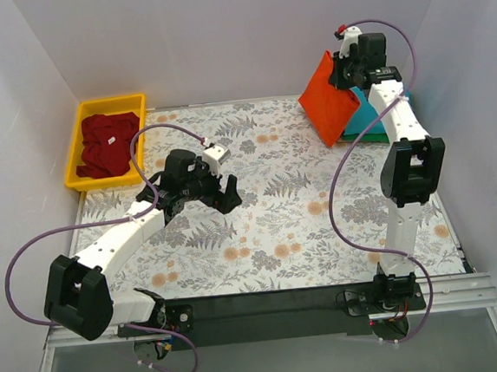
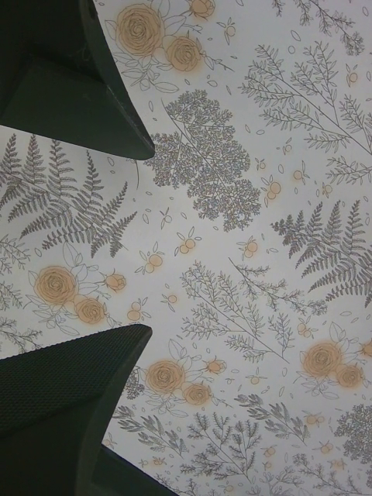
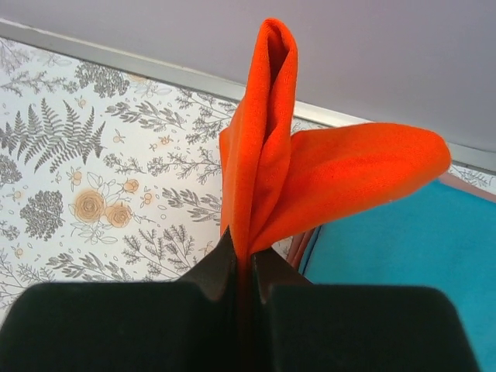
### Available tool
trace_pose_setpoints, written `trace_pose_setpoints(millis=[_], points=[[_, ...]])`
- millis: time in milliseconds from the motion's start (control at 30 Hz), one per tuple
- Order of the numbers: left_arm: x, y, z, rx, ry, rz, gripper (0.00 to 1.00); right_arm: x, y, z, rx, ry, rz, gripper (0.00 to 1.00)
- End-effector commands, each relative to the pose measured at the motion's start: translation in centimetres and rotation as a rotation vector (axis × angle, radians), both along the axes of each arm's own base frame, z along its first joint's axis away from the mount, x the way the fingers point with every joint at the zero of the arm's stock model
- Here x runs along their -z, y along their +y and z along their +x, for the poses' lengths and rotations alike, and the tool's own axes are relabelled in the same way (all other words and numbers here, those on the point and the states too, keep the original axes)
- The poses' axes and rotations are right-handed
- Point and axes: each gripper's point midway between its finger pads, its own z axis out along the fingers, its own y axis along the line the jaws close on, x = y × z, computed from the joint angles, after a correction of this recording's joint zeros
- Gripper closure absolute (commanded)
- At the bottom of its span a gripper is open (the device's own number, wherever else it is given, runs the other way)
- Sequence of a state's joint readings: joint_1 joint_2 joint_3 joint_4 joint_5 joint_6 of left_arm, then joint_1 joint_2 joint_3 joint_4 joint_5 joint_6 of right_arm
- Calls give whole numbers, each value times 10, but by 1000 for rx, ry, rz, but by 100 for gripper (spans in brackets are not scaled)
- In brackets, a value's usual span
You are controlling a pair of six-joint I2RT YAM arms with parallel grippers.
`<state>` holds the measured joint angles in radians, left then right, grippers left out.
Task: Fold and stack the t-shirts
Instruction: Neatly place the folded tshirt to the corner
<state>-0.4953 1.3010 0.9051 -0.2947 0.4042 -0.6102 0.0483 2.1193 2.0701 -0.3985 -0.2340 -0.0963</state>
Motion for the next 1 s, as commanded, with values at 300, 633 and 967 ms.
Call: trace_pose_setpoints(millis=[300,633,967], points=[[-8,-1,-6,13,-7,-31,12,-121,-32,-5,43,-241,54,99],[-9,-2,-7,23,-6,-35,11,-103,-62,0,59,-208,45,99],[-4,-5,-6,34,26,-25,10,-69,-91,11,40,-173,-3,99]])
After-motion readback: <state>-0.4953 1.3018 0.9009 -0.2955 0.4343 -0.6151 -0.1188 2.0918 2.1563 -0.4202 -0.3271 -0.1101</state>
